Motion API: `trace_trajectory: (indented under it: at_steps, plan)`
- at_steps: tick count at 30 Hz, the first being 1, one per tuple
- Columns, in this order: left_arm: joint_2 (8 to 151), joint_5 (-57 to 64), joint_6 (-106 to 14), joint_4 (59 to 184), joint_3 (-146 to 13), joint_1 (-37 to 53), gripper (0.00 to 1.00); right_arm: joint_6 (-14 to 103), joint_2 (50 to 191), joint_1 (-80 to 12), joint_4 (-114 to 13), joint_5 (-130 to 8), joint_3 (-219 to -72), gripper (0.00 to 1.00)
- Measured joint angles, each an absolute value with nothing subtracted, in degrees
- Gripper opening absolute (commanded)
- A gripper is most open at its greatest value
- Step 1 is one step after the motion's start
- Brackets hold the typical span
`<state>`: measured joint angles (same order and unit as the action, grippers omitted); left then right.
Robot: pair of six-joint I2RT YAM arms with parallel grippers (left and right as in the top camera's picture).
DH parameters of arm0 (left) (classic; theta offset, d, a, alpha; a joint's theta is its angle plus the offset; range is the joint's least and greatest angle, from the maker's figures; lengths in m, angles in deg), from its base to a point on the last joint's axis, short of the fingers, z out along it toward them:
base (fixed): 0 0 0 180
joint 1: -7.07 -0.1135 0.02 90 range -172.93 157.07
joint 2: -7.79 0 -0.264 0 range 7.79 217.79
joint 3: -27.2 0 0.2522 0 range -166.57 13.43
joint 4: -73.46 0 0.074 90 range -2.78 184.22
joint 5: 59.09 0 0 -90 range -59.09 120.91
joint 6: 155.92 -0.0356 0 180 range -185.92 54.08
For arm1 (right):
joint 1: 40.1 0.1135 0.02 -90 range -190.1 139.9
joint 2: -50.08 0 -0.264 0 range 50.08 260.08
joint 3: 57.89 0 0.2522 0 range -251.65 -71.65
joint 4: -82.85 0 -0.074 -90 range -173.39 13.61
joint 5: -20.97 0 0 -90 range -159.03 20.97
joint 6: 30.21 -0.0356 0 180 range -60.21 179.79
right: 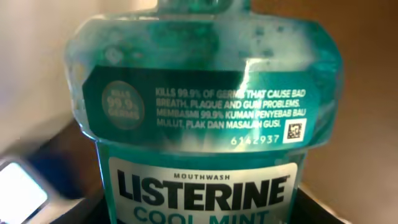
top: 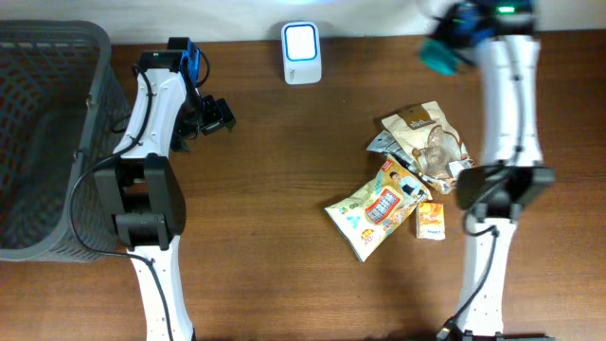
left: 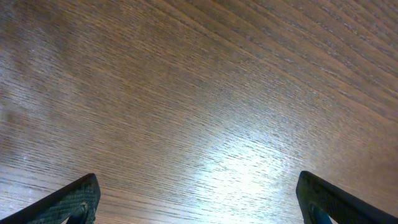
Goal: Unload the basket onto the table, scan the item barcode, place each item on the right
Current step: 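Carry the mouthwash right and set it at the table's right edge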
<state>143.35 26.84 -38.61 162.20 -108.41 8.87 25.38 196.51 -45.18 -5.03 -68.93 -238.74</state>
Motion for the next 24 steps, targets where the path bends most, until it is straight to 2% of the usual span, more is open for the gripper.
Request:
trace_trajectory:
  at_steps: [4,8,16,17,18,21,22,24]
  plan:
    - [143.4,26.8,-38.6,162.2,-108.4,8.9,0.99,23.3,196.5,-59.8,0.5,-69.3,-237.0,0.53]
    - [143.4,26.9,-38.6,162.2,-108.4,8.9,0.99,21.9,196.4,-72.0,0.2,-69.4,-226.8,0.54]
    - [143.4,26.9,-38.6,162.2,-108.4,8.9,0.99,20.8,196.4,-85.9,-10.7,-69.3,-207.3,0.54]
    - [143.4,26.9,-38.6,162.2,-108.4,8.9,0.99,20.8,196.4,-87.3,-11.1,-69.3,-207.0,0.63]
    - [143.4,26.9,-38.6,162.2,-108.4,8.9,0.99,20.8,196.4,-88.8,-12.0,-69.4,-206.9,0.81]
    - [143.4,26.8,-38.6,162.2,-108.4,8.9,0.99,21.8,196.3,-91.0,-12.6,-70.0,-206.9,0.86]
    - [143.4,26.9,-38.6,162.2,-108.4,8.9,0.99,22.4,196.3,-91.0,-12.9,-70.7,-206.9,0.92]
    - [143.4,26.9,-38.6,162.2,-108.4,8.9,0.99,23.4,196.3,-90.7,-13.0,-71.4,-206.9,0.97]
